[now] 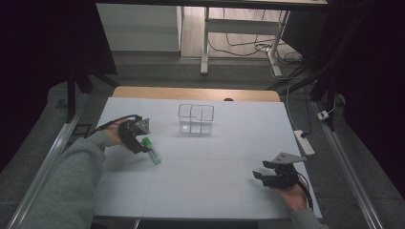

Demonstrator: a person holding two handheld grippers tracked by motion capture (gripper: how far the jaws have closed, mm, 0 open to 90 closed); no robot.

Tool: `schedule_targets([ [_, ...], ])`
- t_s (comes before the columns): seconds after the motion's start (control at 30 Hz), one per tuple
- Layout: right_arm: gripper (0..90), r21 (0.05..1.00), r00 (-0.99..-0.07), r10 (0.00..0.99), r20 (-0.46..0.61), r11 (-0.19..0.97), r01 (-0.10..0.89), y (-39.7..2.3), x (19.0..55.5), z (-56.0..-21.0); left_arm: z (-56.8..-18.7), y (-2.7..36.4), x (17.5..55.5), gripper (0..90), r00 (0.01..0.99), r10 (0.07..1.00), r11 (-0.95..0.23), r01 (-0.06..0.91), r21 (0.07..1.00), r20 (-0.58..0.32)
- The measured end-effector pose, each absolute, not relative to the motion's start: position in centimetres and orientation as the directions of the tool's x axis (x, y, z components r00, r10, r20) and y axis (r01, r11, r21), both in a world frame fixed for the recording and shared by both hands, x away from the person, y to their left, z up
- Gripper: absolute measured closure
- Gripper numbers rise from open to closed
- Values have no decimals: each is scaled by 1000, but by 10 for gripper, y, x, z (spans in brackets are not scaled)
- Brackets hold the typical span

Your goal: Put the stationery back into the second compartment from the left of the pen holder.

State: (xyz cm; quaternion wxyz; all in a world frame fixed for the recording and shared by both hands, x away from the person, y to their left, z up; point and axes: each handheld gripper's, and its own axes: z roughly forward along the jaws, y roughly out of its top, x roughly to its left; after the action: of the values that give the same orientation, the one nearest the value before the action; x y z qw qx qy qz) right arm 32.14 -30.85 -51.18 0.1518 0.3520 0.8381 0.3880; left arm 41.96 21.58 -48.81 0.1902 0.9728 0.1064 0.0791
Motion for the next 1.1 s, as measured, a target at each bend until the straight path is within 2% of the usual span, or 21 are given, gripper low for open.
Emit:
schedule_targets([
  [0.23, 364, 752, -704, 710, 13, 458, 475, -308, 321, -512, -495, 211, 430, 237, 989, 128, -949, 100, 299, 78],
  [0.67, 364, 746, -706, 708, 16, 462, 480, -308, 321, -513, -501, 206, 441, 311, 996, 49, -958, 25, 285, 79],
  [1.1, 364, 743, -709, 705, 15, 467, 480, -307, 321, -513, -505, 203, 449, 330, 999, -31, -963, -33, 269, 13],
])
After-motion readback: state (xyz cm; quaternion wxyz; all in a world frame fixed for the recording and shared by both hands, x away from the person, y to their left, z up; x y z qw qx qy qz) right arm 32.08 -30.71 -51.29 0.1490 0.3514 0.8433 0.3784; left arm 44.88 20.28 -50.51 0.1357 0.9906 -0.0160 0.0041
